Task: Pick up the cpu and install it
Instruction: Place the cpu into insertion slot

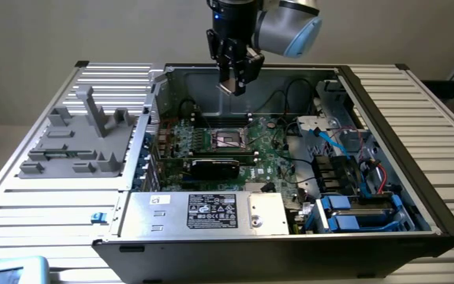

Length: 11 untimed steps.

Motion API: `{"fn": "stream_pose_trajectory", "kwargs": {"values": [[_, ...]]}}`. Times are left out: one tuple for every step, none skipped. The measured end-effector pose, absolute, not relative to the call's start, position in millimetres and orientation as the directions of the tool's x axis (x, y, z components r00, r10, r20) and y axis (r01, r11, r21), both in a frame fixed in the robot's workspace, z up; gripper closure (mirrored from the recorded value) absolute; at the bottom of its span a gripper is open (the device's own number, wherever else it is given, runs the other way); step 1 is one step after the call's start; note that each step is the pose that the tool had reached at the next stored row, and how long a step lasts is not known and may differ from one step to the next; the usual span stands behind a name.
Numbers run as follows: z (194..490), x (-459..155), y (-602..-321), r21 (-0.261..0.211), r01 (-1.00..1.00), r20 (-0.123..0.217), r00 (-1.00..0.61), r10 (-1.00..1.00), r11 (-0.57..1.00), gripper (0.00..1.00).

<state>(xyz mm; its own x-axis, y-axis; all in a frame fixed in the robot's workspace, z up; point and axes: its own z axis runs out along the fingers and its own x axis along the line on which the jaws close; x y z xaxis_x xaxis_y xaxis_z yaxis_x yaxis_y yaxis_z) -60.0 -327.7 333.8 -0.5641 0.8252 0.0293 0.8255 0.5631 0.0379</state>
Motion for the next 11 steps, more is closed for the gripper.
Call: {"fn": "stream_pose_trajectory", "kwargs": {"values": [[333.8,-60.0,-327.7,0.038,0.834,0.029,-0.551,0.834,0.55,0.44],[333.8,-60.0,-327.7,0.038,0.843,0.029,-0.538,0.842,0.537,0.44],[333.8,-60.0,-327.8,0.038,0.85,0.029,-0.526,0.85,0.525,0.44],[333.8,-60.0,-327.7,0.038,0.858,0.029,-0.514,0.858,0.513,0.44],[333.8,-60.0,-327.8,0.038,0.866,0.029,-0.5,0.866,0.499,0.44],[333.8,-60.0,-327.8,0.038,0.873,0.029,-0.487,0.873,0.486,0.44],[333.8,-60.0,-327.7,0.038,0.881,0.029,-0.473,0.88,0.472,0.44],[333.8,-60.0,-327.8,0.038,0.888,0.029,-0.46,0.887,0.459,0.44],[333.8,-60.0,-327.8,0.038,0.895,0.029,-0.446,0.894,0.445,0.44],[333.8,-60.0,-327.8,0.038,0.901,0.029,-0.433,0.901,0.431,0.44],[333.8,-60.0,-327.8,0.038,0.908,0.029,-0.419,0.908,0.417,0.44]]}}
